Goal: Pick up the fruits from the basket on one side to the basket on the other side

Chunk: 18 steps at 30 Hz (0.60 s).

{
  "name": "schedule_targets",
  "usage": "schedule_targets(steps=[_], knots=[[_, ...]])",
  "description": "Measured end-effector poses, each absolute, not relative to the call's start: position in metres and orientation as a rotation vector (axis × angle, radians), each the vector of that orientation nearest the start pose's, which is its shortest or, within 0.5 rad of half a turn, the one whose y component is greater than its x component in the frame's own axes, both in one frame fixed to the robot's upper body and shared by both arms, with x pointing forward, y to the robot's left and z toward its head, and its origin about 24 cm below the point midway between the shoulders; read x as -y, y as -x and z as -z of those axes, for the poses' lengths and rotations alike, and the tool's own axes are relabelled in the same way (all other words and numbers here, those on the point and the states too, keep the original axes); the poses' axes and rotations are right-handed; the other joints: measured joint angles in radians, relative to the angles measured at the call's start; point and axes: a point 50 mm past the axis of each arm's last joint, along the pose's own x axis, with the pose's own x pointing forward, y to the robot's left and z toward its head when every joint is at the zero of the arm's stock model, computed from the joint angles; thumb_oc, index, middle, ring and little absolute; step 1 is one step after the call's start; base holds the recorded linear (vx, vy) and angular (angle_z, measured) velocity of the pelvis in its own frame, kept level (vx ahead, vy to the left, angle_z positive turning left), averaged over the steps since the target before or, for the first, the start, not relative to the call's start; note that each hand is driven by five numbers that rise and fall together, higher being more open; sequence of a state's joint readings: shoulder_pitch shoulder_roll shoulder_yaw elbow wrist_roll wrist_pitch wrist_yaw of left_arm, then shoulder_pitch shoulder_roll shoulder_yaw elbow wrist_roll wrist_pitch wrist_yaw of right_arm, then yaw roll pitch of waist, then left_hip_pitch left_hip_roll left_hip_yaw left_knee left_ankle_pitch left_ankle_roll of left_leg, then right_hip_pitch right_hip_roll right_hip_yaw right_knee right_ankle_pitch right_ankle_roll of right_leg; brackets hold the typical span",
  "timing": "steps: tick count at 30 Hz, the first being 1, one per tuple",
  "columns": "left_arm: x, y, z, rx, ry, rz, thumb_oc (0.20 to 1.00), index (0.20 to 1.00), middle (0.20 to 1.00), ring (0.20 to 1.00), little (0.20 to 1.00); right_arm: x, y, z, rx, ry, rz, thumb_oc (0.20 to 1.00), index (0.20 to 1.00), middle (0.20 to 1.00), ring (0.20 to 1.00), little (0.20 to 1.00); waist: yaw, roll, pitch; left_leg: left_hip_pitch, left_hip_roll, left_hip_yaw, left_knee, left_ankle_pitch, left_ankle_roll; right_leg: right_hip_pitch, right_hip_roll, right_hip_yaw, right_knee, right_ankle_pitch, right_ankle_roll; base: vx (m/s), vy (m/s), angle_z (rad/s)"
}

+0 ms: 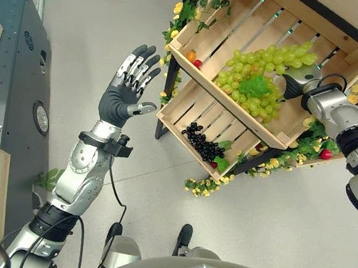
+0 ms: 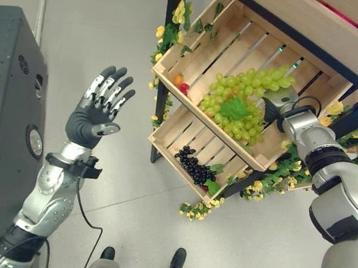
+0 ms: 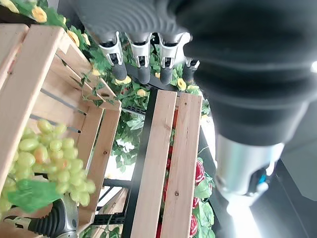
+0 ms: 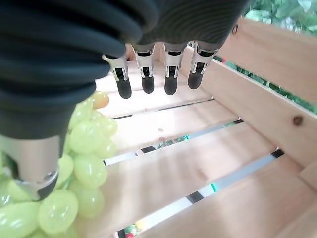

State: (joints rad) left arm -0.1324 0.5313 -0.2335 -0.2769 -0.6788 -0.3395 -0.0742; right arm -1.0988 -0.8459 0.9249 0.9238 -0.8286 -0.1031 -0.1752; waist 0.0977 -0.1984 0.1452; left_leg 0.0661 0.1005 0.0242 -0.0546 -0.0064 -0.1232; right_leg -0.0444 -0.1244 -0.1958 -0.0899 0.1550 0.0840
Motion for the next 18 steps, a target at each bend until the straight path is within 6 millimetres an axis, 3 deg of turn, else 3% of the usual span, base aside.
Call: schedule_targets(steps=[4, 10, 18], knots=[[-0.16, -0.247, -0.161, 0.563, 0.204, 0.44, 1.0, 1.0, 1.0, 1.0, 1.0, 0.248, -0.392, -0.184, 0.153, 2.179, -0.14, 1.0, 1.0, 1.0, 1.0, 1.0, -0.001, -0.001, 0.0, 0.01, 0.0, 0.004, -0.005, 0.0, 0.0, 0.006, 0.001, 0.004, 0.0, 0.0, 0.0, 0.01, 0.007, -0.02], [-0.158, -0.246, -0.161, 0.571, 0.165, 0.452, 1.0, 1.0, 1.0, 1.0, 1.0, 0.236, -0.388, -0.194, 0.184, 2.088, -0.241, 1.0, 1.0, 1.0, 1.0, 1.0, -0.004, -0.005, -0.003, 0.012, 0.001, 0.006, -0.004, 0.0, 0.0, 0.006, 0.002, 0.007, 0.0, 0.001, 0.0, 0.0, 0.0, 0.0], [-0.158, -0.246, -0.162, 0.576, 0.162, 0.464, 1.0, 1.0, 1.0, 1.0, 1.0, 0.23, -0.385, -0.23, 0.189, 1.955, -0.275, 1.0, 1.0, 1.0, 1.0, 1.0, -0.025, -0.019, -0.015, 0.015, 0.001, 0.012, -0.004, 0.0, 0.0, 0.006, 0.003, 0.013, 0.0, 0.001, 0.0, 0.0, 0.0, -0.01]])
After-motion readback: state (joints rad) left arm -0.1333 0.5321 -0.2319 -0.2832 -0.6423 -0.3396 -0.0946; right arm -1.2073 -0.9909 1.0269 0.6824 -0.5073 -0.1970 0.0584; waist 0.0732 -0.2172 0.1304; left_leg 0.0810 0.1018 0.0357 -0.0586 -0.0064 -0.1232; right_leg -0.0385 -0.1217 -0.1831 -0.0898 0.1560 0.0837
